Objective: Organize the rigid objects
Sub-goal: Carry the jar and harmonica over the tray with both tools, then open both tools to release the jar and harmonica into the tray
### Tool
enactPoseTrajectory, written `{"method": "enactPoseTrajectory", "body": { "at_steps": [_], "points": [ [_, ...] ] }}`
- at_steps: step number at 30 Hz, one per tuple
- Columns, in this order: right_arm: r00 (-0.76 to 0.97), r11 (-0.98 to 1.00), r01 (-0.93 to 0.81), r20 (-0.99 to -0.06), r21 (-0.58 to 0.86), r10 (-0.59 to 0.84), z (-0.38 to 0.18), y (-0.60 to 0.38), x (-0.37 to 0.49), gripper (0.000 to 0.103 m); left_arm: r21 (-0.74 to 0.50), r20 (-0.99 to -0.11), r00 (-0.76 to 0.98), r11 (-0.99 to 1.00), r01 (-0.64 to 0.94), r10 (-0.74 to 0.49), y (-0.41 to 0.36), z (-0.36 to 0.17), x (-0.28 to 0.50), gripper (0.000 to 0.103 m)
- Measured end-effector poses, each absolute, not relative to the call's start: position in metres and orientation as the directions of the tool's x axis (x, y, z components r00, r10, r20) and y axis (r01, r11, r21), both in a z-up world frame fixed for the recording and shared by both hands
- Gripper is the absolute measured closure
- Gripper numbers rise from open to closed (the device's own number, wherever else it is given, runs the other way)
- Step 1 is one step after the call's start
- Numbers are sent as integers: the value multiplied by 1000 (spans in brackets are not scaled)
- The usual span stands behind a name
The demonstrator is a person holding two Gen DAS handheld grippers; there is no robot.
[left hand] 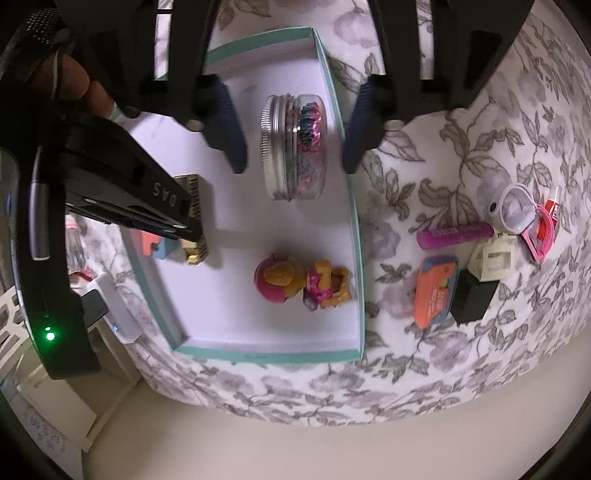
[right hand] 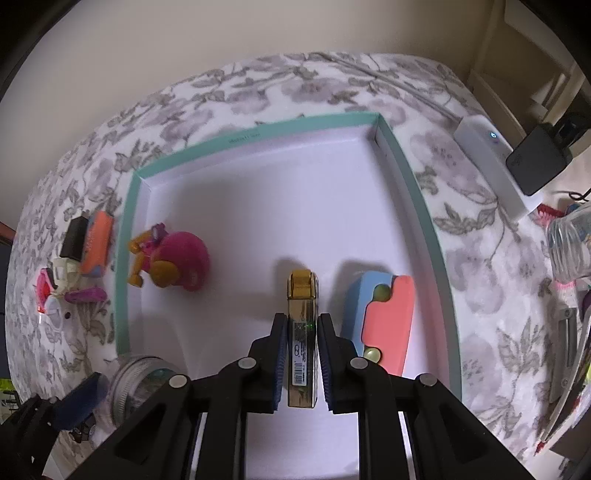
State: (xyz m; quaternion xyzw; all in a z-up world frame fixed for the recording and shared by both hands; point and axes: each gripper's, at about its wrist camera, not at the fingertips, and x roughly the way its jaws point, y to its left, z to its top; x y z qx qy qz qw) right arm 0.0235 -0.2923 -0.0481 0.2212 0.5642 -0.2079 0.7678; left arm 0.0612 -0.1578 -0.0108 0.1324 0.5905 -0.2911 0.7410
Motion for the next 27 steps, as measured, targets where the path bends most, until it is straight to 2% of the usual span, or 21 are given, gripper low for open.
{"method": "enactPoseTrajectory", "body": {
  "at_steps": [7,8,10,14,15,17,27],
  "points": [
    [330,812,574,-938,107,-109,-18,-293,22,81,-155,-938,174,814,560,-299,-146,11,68,44],
    [337,811,575,-934,108,-115,-15,-293,21,78,-152,-935,191,824,546,-299,-142,15,71,42],
    [351,811,575,-928,106,-127,-8,-293,21,60,-139,-929,226,842,521,-293,-134,21,77,37],
    [367,812,575,-919,104,-142,0,-292,19,50,-108,-919,295,887,450,-261,-114,33,93,35],
    [368,810,577,-919,105,-142,0,-292,19,43,-105,-916,309,897,430,-255,-108,35,97,34],
    [368,808,579,-919,108,-140,-1,-292,20,41,-93,-914,333,917,388,-233,-95,38,106,20],
    [373,802,584,-918,121,-134,-10,-290,22,22,-90,-910,375,968,233,-175,-40,35,134,13]
  ]
}}
